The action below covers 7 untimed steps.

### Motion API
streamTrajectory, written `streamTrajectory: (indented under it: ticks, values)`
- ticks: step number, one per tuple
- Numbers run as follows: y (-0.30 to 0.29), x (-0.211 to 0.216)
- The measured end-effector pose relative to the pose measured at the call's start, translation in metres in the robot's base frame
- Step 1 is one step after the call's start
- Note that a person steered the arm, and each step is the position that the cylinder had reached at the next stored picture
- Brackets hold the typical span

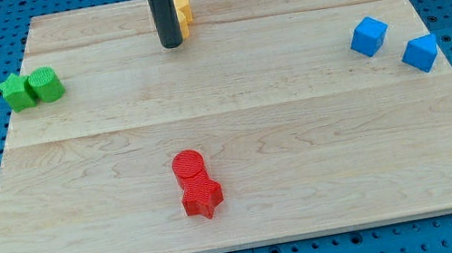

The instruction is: Place the green star left of the blue cube

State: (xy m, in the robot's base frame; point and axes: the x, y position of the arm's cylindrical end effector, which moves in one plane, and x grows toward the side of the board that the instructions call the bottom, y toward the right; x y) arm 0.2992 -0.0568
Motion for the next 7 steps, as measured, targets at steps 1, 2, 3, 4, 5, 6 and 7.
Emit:
streamTrajectory:
  ticks: [1,2,3,4,5,6,7]
  values:
    - [0.009,0.0]
    - [0.003,-0.004]
    - [0.003,0.012]
    - [0.01,0.019]
    - [0.064,-0.008]
    - [0.07,-0.072]
    - [-0.009,-0.079]
